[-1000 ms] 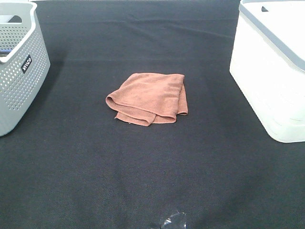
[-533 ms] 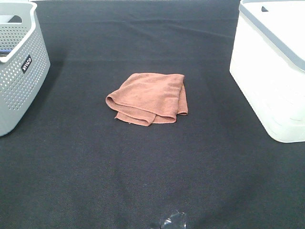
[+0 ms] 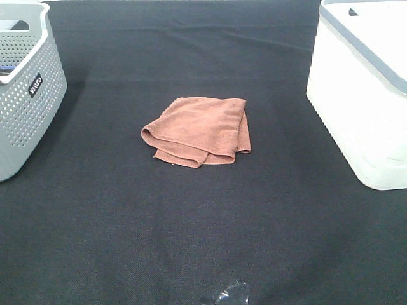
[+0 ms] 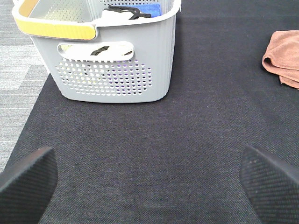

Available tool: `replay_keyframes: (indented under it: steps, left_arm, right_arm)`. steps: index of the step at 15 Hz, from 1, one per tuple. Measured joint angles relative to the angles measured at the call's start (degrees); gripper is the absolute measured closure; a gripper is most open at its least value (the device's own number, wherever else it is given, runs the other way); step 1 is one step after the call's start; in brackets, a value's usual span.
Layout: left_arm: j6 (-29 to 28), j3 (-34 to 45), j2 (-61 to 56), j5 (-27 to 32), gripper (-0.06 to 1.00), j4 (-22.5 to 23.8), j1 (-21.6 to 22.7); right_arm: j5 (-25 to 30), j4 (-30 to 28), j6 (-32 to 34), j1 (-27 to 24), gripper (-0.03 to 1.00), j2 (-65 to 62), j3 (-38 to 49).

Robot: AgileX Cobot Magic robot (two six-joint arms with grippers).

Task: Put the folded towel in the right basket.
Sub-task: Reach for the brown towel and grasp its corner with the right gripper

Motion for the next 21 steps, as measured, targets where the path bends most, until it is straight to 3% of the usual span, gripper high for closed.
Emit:
replay_keyframes:
  steps: [21]
  left_arm:
    - [0.0,0.0,0.0,0.0,-0.05,0.0,0.0]
  right_arm:
    - [0.0,-0.06,0.17,0.0,-0.01,0.0,0.0]
